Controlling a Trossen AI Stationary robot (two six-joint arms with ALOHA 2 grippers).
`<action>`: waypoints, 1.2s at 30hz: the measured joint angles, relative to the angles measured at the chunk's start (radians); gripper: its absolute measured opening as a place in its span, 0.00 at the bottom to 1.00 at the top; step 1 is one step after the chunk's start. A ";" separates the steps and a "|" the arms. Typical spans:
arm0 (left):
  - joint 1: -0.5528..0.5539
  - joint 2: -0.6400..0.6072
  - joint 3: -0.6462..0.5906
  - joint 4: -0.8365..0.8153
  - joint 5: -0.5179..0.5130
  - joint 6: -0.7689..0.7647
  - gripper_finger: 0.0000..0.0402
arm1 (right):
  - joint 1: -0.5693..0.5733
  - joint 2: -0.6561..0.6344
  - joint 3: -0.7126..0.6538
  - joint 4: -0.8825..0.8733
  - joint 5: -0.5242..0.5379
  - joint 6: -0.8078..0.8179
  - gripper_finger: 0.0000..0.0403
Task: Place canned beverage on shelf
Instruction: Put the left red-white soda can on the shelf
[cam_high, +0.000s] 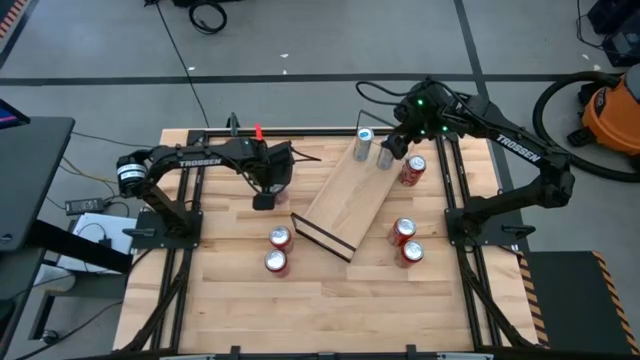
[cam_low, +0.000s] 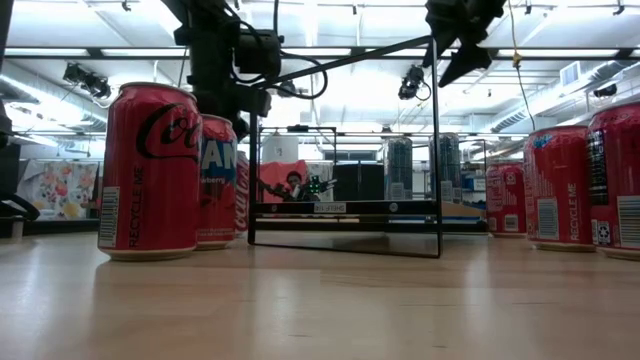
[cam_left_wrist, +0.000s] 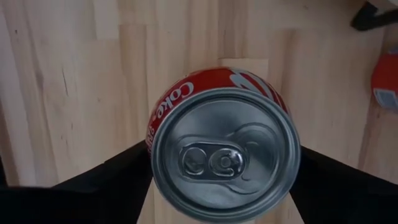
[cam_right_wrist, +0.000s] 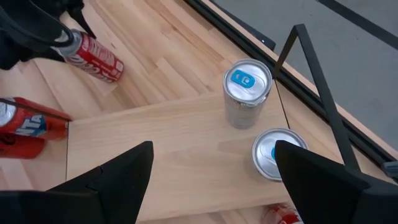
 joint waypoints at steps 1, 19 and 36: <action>0.000 0.000 0.000 0.001 -0.001 -0.010 0.86 | 0.000 0.000 0.000 0.006 0.000 0.003 0.86; 0.007 -0.001 0.004 -0.012 0.064 -0.717 0.98 | 0.000 0.000 0.000 0.020 0.014 0.031 0.86; 0.007 0.006 0.004 0.027 0.034 -1.331 0.92 | 0.000 0.000 0.000 0.020 0.014 0.049 0.86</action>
